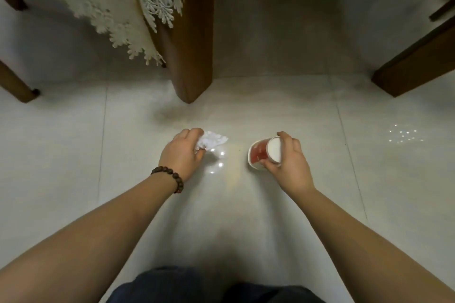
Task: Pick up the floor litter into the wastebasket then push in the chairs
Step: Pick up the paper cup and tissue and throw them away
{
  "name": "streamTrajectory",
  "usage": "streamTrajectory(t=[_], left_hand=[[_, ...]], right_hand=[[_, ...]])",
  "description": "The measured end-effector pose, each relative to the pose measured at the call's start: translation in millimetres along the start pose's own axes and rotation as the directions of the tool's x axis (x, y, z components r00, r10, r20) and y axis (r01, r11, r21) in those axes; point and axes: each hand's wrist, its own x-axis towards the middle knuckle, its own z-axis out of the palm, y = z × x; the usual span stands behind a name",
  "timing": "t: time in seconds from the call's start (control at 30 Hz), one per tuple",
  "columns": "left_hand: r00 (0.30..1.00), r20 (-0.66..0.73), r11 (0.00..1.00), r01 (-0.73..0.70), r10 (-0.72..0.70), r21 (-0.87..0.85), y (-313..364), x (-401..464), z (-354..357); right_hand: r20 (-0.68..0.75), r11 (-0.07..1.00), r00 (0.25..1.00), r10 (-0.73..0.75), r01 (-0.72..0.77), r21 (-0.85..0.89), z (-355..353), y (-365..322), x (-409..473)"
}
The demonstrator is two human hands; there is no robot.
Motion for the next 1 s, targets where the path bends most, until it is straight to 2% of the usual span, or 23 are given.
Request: streamTrajectory(t=[0.3, 0.5, 0.73, 0.87, 1.0], left_hand=[[0.981, -0.100, 0.983, 0.156, -0.165, -0.095, 88.0, -117.8, -215.3], [0.931, -0.238, 0.956, 0.238, -0.275, -0.174, 161.4, -204.7, -370.8], [0.824, -0.418, 0.921, 0.303, -0.383, -0.246, 202.4, -303.3, -505.0], [0.730, -0.503, 0.886, 0.360, -0.463, -0.293, 192.3, -349.3, -552.3], [0.614, -0.558, 0.829, 0.431, -0.558, -0.356, 159.6, -390.3, -586.9]], right_hand=[[0.068, 0.985, 0.983, -0.169, 0.171, -0.012, -141.2, -189.4, -112.9], [0.053, 0.963, 0.964, -0.261, 0.256, 0.083, -262.0, -324.7, -199.5], [0.107, 0.907, 0.902, -0.418, 0.408, 0.103, -346.5, -444.5, -282.6], [0.156, 0.839, 0.824, -0.545, 0.536, 0.098, -345.6, -497.8, -307.6], [0.216, 0.767, 0.739, -0.638, 0.636, 0.088, -316.5, -555.5, -329.1]])
